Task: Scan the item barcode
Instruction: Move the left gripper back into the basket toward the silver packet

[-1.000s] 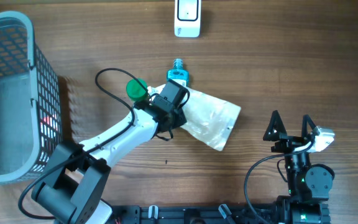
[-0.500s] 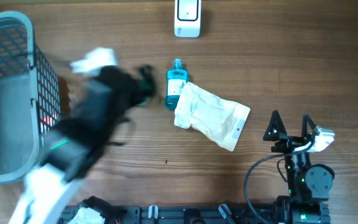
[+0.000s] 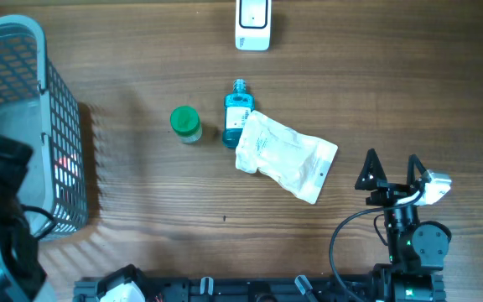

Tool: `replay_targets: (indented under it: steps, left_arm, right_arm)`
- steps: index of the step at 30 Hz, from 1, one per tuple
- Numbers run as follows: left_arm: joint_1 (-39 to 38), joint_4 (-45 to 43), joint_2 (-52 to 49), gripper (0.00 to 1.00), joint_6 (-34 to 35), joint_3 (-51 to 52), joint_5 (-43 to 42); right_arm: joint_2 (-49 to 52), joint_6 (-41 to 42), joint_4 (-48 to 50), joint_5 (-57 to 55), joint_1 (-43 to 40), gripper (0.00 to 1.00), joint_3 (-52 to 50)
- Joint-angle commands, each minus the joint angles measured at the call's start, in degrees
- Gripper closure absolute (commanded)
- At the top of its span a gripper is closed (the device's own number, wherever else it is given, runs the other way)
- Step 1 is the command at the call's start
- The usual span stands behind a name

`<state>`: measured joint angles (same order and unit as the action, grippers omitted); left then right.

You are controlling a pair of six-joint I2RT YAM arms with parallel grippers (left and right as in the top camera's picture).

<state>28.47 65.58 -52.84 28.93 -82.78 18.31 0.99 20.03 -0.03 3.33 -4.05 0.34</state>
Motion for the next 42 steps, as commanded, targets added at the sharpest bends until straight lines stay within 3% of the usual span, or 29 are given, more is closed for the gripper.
replay_targets:
  steps: [1, 6, 16, 24, 28, 34, 38, 42]
  left_arm:
    - [8.92, -0.96, -2.47, 0.0, -1.16, -0.11, -7.8]
    - [16.61, -4.55, -8.0, 0.0, -5.14, -0.11, -22.23]
    - [18.97, -2.99, -25.94, 0.0, -9.55, -0.11, -17.7]
    - [18.14, -5.05, -31.23, 0.0, -39.19, -0.09, -39.6]
    - [18.23, -2.86, -31.28, 0.0, -49.46, -0.04, -39.52]
    - [19.82, -3.15, -31.32, 0.0, -50.1, 1.29, -34.23]
    - [19.87, -0.44, -31.39, 0.0, -59.87, 1.53, -32.11]
    - [20.15, -0.59, -31.43, 0.03, -60.48, 1.55, -31.15]
  right_arm:
    - [-0.39, -0.44, 0.15, -0.74, -0.02, 0.0, -0.04]
    - [-0.39, -0.44, 0.15, -0.74, -0.02, 0.0, -0.04]
    - [-0.39, -0.44, 0.15, -0.72, -0.02, 0.0, -0.04]
    - [-0.39, -0.44, 0.15, -0.74, -0.02, 0.0, -0.04]
    - [-0.39, -0.44, 0.15, -0.74, -0.02, 0.0, -0.04]
    - [-0.39, -0.44, 0.15, -0.74, -0.02, 0.0, -0.04]
    - [-0.39, -0.46, 0.15, -0.74, -0.02, 0.0, -0.04]
    - [-0.39, -0.46, 0.15, -0.72, -0.02, 0.0, -0.04]
